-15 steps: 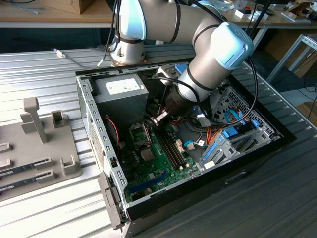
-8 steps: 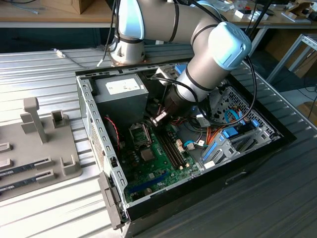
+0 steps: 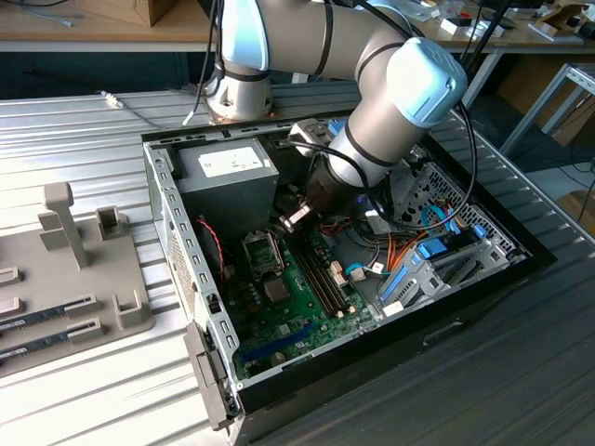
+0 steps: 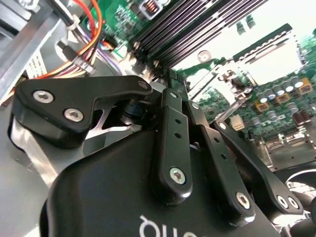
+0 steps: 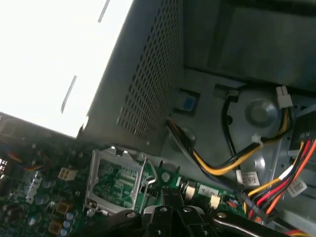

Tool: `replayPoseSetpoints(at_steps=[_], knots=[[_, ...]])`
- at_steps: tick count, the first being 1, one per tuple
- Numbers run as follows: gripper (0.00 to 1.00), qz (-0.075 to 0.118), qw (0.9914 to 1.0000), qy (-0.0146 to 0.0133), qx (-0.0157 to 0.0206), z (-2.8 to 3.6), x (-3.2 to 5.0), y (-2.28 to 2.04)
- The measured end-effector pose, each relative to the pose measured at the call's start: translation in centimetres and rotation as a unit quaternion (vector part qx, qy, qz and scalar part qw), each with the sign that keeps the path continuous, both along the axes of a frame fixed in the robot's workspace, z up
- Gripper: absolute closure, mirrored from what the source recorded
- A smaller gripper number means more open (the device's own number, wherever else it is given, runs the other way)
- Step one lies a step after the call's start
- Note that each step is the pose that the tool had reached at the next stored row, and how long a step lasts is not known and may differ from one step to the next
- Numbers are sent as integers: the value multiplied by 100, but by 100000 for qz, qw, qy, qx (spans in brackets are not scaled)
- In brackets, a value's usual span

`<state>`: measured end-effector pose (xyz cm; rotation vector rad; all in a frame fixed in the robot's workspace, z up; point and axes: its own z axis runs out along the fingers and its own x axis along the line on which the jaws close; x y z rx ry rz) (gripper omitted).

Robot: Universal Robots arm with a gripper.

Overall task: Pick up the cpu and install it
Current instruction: 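Install the first cpu locking lever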

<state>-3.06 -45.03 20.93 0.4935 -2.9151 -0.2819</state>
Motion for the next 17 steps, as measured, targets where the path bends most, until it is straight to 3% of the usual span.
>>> replayPoseSetpoints(at_steps=[3,17], knots=[[89,3,100000,1,1,-2,-13,50],[89,-1,99999,-18,324,-35,-110,157]])
